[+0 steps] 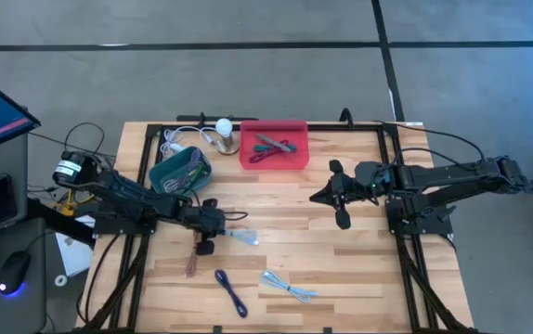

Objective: Pick & Place USB Port
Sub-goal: Put the top blue USB cable into the blue bin

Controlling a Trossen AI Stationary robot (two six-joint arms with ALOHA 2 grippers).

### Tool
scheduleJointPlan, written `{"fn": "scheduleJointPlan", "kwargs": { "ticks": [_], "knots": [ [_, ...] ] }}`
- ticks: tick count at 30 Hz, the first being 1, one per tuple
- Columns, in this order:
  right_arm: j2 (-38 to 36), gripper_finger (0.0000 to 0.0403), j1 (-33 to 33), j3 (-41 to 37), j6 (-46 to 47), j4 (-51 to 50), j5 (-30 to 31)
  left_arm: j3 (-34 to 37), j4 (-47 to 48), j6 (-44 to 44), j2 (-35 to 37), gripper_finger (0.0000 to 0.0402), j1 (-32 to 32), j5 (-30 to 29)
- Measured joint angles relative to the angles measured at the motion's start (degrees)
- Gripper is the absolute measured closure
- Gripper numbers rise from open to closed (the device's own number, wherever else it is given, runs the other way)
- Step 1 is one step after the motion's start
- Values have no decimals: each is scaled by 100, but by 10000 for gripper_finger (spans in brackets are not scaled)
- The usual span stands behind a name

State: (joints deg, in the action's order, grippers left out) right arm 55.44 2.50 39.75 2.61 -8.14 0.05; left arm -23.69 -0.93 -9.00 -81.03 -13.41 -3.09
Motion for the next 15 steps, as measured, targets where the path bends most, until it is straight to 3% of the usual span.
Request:
{"fn": "scheduleJointPlan", "kwargs": {
  "ticks": [6,15],
  "knots": [
    [0,391,0,0,0,-28,0,18,-212,-159,161,396,-4,-100],
    [0,391,0,0,-2,-109,0,-35,-103,-144,1174,397,-1,-931]
  ]
}}
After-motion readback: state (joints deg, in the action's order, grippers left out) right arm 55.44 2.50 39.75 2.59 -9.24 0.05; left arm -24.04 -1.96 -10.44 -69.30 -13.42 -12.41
